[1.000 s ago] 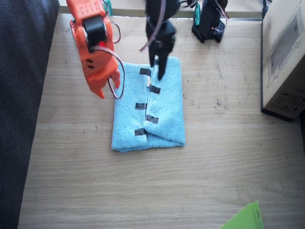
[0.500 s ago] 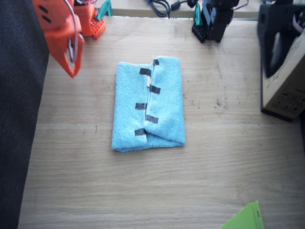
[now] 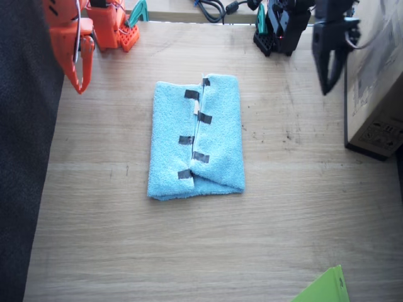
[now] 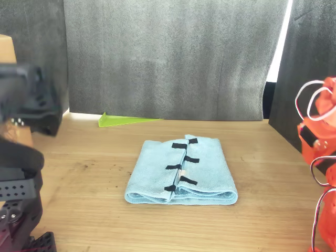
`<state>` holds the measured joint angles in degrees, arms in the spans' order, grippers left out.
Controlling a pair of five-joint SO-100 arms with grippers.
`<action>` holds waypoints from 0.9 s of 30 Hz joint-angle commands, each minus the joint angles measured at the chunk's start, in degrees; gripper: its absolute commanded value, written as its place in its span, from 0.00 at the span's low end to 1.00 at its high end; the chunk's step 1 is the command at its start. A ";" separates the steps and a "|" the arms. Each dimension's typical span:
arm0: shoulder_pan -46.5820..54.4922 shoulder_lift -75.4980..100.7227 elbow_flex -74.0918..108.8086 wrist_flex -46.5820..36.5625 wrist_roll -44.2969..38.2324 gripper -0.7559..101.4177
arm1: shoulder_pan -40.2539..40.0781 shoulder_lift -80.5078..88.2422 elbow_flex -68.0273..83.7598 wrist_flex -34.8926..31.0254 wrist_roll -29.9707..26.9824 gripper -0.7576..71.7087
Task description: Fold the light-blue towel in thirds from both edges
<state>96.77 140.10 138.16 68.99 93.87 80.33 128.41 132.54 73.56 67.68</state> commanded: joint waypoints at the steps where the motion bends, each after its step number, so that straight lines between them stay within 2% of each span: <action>1: 0.00 5.80 4.13 0.62 -0.35 0.00 | 0.26 5.98 2.90 -0.62 -1.05 0.01; 6: 0.53 10.28 6.33 1.23 0.00 0.00 | -0.44 13.71 7.56 -1.58 0.09 0.01; 12: -0.88 14.77 11.07 -1.23 -0.53 0.00 | -1.58 31.46 16.79 -1.49 1.93 0.01; 23: -1.93 21.27 15.64 -2.37 -0.44 0.00 | -4.22 42.10 24.35 -2.46 2.81 0.01; 27: -2.46 31.11 18.81 0.18 -0.35 0.00 | -4.31 48.34 25.84 0.00 4.22 0.01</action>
<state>94.48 164.62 155.74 67.24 93.34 76.20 172.09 157.50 71.63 70.05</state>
